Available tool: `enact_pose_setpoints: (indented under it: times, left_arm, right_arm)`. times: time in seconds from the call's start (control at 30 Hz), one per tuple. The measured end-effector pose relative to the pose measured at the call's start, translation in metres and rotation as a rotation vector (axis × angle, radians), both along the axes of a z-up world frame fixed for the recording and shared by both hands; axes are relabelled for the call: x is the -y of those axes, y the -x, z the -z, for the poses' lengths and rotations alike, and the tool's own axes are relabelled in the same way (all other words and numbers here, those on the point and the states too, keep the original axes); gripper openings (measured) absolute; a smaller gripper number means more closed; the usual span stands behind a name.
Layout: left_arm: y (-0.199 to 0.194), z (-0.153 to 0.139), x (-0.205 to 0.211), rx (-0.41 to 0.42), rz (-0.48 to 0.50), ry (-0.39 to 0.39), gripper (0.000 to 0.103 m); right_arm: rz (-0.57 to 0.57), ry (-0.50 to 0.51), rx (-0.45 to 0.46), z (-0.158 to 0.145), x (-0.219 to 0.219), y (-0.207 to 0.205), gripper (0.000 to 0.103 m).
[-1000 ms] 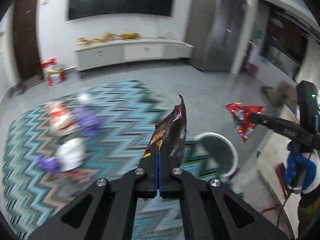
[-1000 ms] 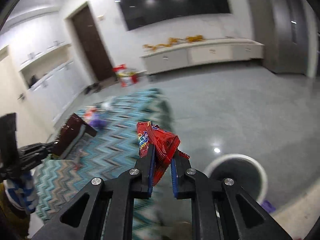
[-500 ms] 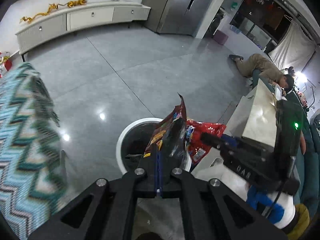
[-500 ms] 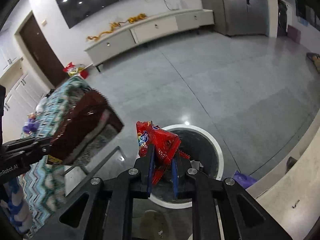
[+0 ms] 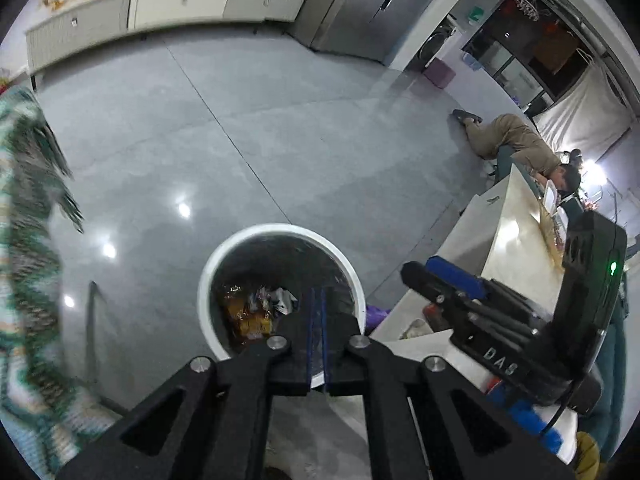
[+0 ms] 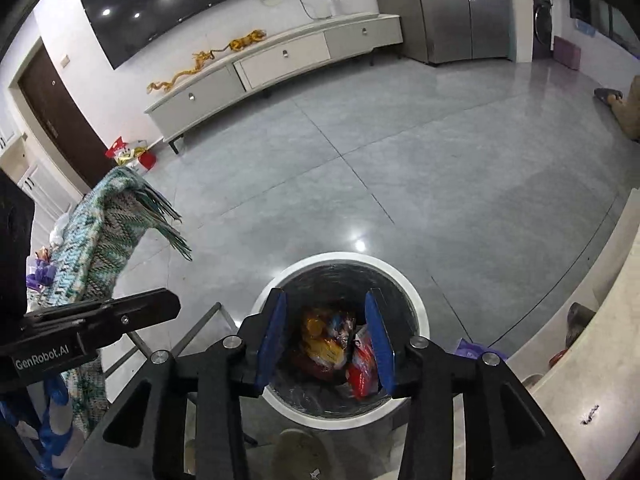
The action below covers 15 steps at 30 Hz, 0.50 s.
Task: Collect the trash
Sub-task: 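Open both tools to drop the snack bags into the bin, then move both open tools back to the rug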
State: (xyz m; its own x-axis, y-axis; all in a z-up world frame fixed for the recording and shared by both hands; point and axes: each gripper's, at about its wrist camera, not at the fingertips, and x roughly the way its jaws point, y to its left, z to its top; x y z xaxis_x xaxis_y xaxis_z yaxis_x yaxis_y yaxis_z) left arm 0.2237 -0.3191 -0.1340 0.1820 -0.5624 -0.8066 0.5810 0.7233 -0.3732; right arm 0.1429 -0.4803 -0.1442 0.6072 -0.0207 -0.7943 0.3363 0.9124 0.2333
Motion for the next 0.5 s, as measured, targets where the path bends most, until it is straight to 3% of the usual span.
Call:
enact_pose_setpoints:
  times: [0.33,0.5]
  left_arm:
    - [0.053,-0.067,-0.066,0.323,-0.115,-0.086,0.006]
    - [0.076,-0.086,-0.111,0.420,-0.197,-0.099,0.035]
  right_arm:
    - [-0.074,0.098,0.146,-0.063,-0.047,0.033,0.046]
    - [-0.132,0.136,0.194,-0.088,-0.081,0.049,0.047]
